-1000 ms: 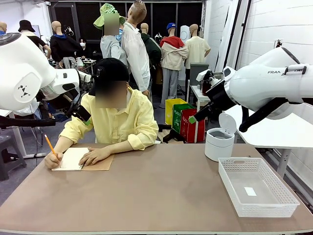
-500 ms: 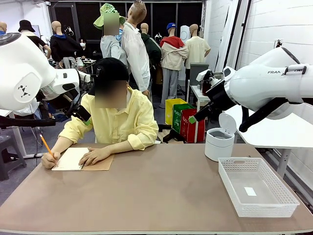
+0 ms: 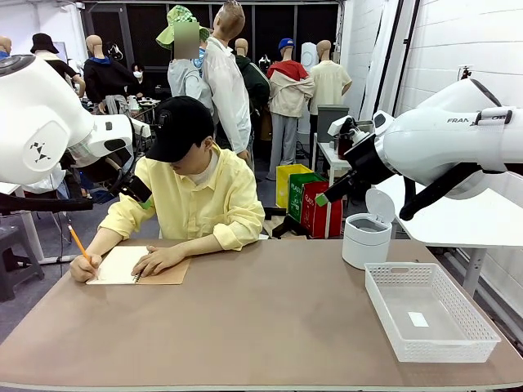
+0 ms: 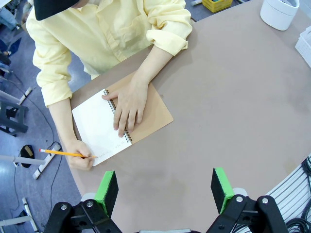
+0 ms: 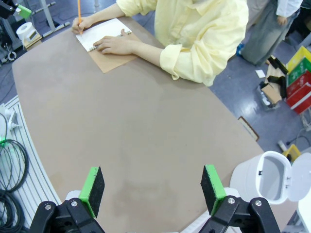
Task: Sort the paper based on its condition.
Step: If a person hands you a paper, place it in the Organizing basket , and if it's crumpled, put it in the Trash can.
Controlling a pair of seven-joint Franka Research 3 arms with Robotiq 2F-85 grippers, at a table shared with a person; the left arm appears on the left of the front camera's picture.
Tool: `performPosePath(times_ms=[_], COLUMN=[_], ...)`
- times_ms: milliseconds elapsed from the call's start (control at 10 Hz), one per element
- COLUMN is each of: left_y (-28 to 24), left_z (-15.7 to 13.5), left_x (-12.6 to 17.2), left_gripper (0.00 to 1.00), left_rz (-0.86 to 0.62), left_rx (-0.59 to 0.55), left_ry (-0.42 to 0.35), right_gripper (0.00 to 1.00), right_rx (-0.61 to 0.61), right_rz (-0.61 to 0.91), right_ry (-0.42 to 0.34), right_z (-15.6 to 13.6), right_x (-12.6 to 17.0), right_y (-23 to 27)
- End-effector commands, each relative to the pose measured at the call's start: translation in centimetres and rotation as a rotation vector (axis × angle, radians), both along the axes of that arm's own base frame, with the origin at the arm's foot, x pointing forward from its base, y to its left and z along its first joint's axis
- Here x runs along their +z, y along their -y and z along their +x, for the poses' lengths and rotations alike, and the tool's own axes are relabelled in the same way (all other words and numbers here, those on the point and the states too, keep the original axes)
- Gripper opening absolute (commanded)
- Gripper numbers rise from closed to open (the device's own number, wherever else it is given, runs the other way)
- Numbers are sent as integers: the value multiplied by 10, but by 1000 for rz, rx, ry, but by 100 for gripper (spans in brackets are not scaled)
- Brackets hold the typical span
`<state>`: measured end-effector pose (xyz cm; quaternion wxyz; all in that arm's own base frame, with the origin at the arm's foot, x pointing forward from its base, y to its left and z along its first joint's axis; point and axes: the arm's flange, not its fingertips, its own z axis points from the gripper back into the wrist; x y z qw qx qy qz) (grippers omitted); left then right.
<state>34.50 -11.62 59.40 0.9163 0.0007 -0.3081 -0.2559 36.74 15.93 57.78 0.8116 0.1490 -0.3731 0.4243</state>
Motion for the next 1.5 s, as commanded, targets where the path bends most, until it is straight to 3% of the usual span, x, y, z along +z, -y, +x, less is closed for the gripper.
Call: performPosePath(times_ms=[0,1400], left_y=[0,0], left_z=[0,0], left_x=[0,0], left_gripper=[100,100], left_rz=[0,0], left_rx=[-2,-2], left_ry=[-8,-8], right_gripper=[100,100], right_rx=[4,4], right_rz=[-2,-2], right_ry=[-4,-4], right_z=[-1,-1], right_x=[-1,-1], right_y=[0,0])
